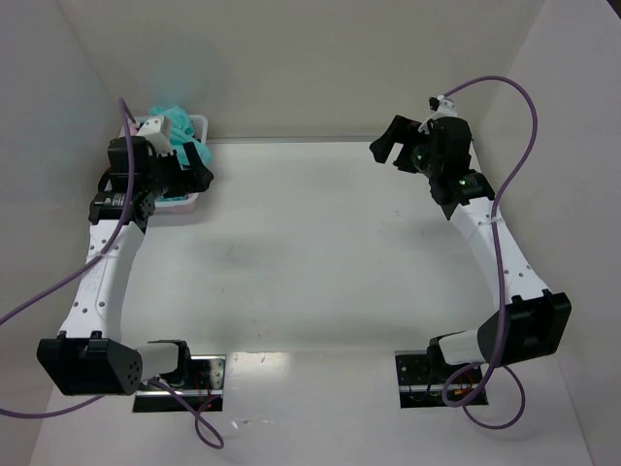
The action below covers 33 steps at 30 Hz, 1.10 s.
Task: Fold and stack the t-shirts
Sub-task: Grab crumpled tshirt from bin with the left arm
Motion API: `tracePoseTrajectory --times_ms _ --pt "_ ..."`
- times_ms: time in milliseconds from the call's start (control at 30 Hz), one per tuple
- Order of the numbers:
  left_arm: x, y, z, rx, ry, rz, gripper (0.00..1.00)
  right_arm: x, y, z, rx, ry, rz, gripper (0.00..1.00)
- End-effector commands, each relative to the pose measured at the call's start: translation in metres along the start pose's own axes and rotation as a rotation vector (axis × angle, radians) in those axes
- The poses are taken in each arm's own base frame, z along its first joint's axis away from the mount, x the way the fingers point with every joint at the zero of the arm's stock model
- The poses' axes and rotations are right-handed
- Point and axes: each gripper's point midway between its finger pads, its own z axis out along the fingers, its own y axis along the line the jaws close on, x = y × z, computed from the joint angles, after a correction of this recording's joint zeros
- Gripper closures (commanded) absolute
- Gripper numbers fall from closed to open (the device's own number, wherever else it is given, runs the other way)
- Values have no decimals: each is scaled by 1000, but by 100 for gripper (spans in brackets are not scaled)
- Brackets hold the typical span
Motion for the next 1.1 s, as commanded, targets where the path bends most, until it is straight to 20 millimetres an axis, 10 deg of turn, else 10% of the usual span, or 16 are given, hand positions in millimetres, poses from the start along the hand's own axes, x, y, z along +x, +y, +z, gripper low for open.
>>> tracePoseTrajectory --times_ms 0,333,633,1067 --pt "-22 -5 -9 1 -63 38 0 -17 5 -3 4 -39 -17 0" --pt "-29 28 -12 -200 -78 -10 0 -24 11 2 -22 -37 -48 0" --pt "-57 82 -19 -473 -150 -84 0 -38 72 72 -159 -7 -128 0" --pt "-32 173 93 -589 -45 -168 0 -2 113 78 -306 68 -73 0"
